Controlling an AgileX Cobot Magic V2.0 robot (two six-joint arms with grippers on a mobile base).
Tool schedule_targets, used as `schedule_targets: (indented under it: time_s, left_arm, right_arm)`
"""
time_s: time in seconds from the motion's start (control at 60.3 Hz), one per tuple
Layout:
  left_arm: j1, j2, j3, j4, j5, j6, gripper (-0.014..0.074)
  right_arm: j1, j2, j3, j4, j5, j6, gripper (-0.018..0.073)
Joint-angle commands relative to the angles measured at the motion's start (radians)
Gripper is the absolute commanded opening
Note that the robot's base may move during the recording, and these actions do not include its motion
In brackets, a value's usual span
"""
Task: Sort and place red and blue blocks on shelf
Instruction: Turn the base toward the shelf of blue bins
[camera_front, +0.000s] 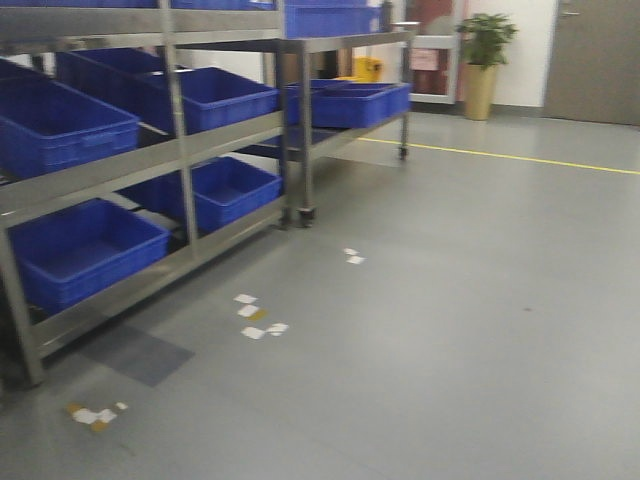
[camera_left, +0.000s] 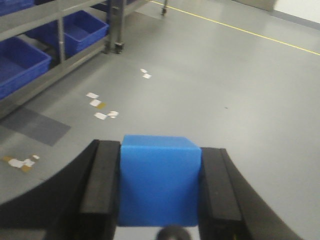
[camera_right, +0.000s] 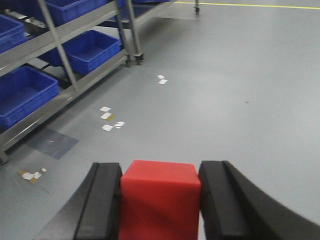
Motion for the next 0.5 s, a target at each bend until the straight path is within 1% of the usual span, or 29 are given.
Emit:
schedule_targets:
  time_s: [0.0,0.481]
  left_arm:
    - [-0.001,0.001,-0.029,0.001,-0.093,0.003,0.0122]
    - [-0.001,0.001,-0.029,0.001,-0.093,0.003,0.0122]
  right_arm:
    - [-0.008,0.003,-0.028,-0.012,-0.090,-0.001,0.0051]
    - [-0.008,0.003,-0.028,-0.012,-0.090,-0.001,0.0051]
